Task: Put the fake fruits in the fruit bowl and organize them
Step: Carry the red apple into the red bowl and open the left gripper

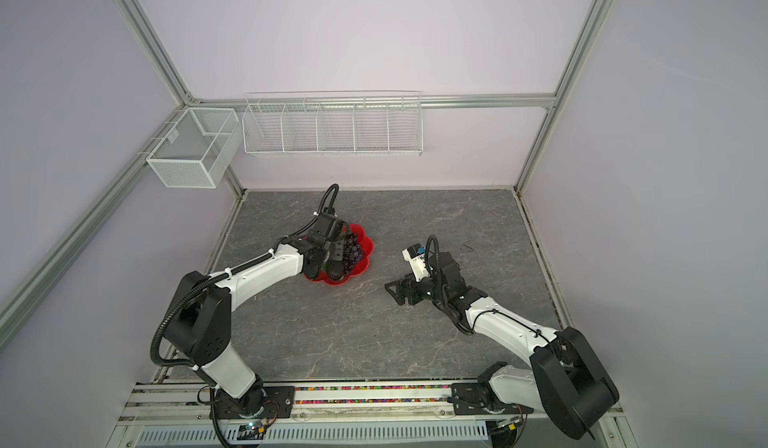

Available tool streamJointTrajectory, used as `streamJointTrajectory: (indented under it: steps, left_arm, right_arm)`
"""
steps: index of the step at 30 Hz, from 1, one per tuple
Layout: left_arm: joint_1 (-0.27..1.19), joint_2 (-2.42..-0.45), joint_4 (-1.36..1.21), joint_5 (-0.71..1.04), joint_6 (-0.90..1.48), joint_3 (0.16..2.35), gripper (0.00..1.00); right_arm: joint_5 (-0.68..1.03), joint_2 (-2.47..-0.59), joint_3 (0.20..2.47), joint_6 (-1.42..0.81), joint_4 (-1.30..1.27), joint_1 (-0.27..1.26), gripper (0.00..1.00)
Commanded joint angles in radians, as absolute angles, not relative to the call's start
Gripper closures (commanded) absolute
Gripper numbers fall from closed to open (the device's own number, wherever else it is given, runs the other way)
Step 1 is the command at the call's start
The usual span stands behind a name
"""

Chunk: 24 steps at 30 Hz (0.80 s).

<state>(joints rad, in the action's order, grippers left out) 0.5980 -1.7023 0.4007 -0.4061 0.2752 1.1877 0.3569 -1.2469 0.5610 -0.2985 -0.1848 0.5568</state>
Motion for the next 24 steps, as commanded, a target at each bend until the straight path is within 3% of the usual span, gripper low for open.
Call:
streamJointTrajectory:
  steps: [1, 7, 14, 24]
  left_arm:
    - [0.591, -1.748, 0.448, -0.446, 0.265, 1.227, 0.51]
    - [0.583, -1.793, 0.447, -0.452, 0.277, 1.269, 0.48]
    - [0.581, -1.788, 0.437, -0.464, 0.285, 1.281, 0.31]
    - [0.581, -1.641, 0.371, -0.465, 0.268, 1.195, 0.29]
  right_arm:
    - [0.363, -1.234, 0.558, -0.268, -0.245, 0.561, 0.11]
    - [0.352, -1.229, 0.556, -0.258, -0.227, 0.561, 0.12]
    - [0.355, -1.217, 0.547, -0.256, -0.228, 0.561, 0.12]
    - [0.368, -1.211, 0.543, -0.264, -0.239, 0.559, 0.12]
